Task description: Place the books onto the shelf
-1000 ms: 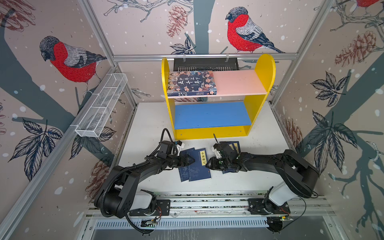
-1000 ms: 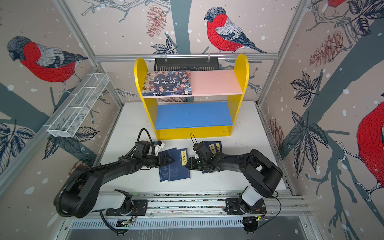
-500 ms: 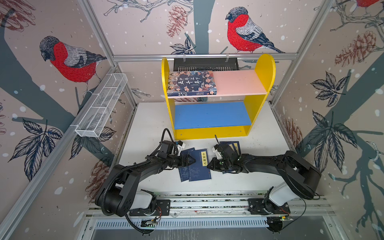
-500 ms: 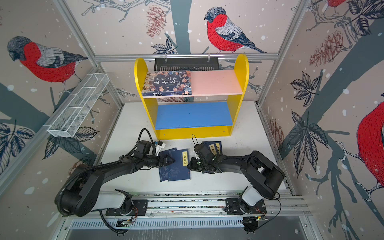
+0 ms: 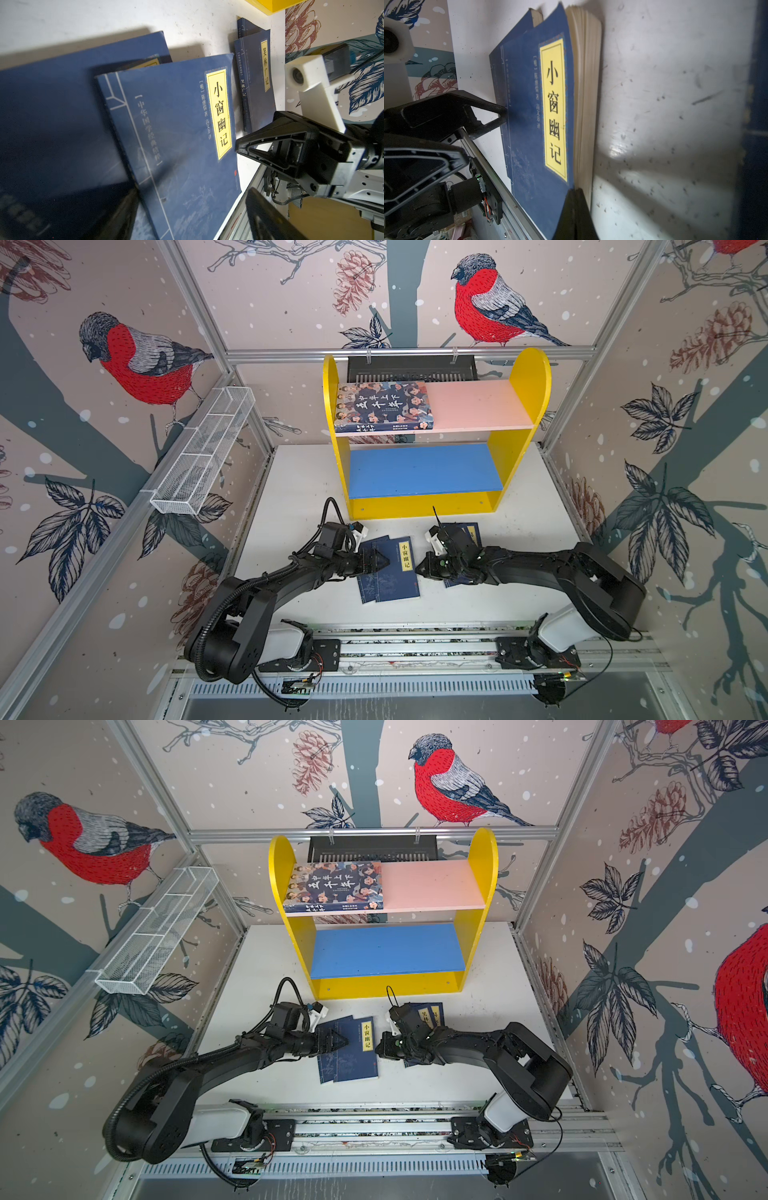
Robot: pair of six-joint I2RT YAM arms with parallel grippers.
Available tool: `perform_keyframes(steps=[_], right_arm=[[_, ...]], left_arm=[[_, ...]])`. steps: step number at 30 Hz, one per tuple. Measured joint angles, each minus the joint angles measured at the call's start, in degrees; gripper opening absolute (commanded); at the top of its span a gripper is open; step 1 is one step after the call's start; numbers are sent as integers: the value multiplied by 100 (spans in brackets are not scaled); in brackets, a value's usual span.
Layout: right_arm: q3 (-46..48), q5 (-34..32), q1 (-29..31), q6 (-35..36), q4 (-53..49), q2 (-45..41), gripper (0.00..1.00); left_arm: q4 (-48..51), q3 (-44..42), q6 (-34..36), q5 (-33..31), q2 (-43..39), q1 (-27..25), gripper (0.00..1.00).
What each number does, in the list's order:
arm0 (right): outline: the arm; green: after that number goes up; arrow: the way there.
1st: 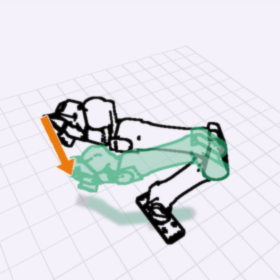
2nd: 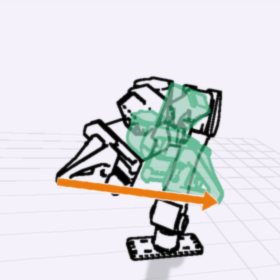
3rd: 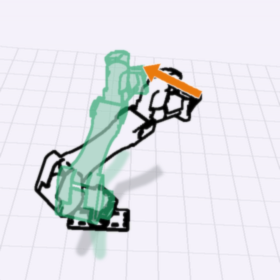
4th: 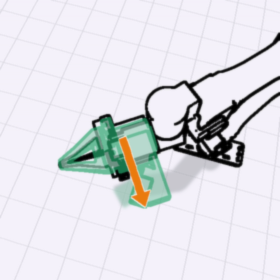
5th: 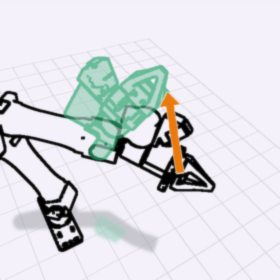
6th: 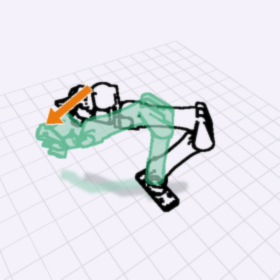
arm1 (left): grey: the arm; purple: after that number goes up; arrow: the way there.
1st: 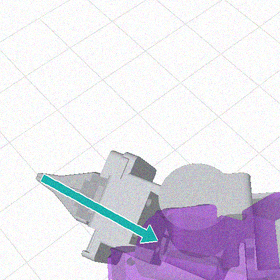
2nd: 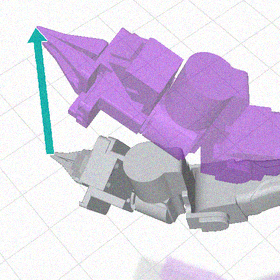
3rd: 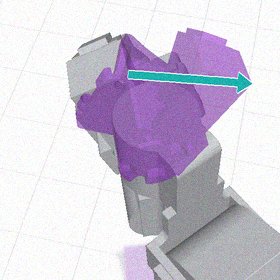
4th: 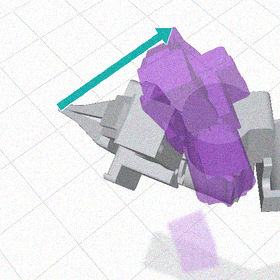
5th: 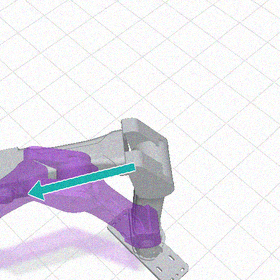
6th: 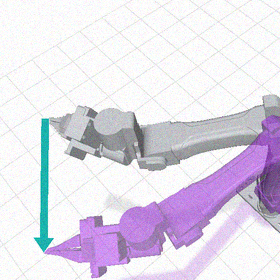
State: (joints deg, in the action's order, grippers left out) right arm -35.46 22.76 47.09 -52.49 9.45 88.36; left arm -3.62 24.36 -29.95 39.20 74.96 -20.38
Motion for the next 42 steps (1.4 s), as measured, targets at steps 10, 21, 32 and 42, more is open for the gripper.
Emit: perform_keyframes(steps=[10, 21, 32, 42], right_arm=[[-140, 205, -105, 28, 50, -15, 2], [-155, 424, -227, 39, 129, 24, 4], [-131, 455, -214, 24, -11, -2, 50], [249, 684, -160, 22, -203, -98, 55]], left_arm=[[26, 0, 0, -39, -28, 48, 83], [175, -103, -2, -208, -459, 219, 83], [138, -151, -4, -173, -323, 221, 82], [-291, -94, -24, 232, 107, 138, 82]])
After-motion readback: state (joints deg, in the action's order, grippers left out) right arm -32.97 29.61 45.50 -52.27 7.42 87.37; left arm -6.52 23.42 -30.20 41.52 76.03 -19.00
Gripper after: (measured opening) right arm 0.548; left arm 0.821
